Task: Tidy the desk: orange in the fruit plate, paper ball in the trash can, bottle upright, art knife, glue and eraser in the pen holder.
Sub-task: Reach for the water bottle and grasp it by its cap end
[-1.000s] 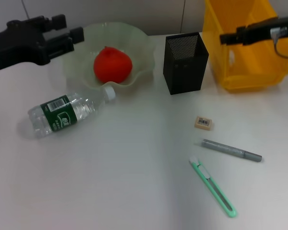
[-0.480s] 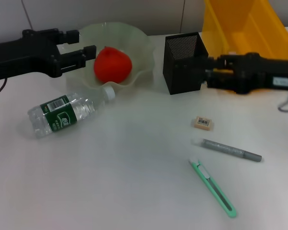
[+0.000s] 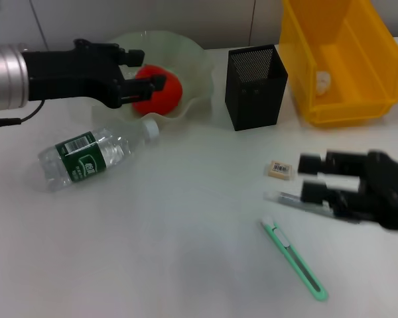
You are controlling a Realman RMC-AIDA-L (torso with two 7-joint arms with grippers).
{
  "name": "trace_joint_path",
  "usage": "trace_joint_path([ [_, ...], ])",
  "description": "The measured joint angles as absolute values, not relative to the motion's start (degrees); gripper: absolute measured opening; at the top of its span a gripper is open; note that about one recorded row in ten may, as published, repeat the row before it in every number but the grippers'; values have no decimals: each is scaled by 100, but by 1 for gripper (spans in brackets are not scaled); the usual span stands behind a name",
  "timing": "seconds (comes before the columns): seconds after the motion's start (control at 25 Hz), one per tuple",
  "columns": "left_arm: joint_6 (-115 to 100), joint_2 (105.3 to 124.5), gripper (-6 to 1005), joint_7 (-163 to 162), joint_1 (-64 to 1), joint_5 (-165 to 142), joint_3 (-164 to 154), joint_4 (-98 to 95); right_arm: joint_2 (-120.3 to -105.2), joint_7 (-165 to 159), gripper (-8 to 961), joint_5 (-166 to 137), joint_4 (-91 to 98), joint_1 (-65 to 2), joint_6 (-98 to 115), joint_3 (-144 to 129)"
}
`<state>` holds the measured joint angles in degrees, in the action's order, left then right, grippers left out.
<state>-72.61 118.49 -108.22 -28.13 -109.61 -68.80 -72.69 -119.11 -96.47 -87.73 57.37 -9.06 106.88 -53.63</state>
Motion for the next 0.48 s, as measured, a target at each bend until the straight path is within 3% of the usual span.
trace_joint_path([
  [0.48,-7007,11854,573,-12076,-3629,-12724,-7745,-7534,-11900,-8893,539,-9484,4756,-466,11105,-5300],
])
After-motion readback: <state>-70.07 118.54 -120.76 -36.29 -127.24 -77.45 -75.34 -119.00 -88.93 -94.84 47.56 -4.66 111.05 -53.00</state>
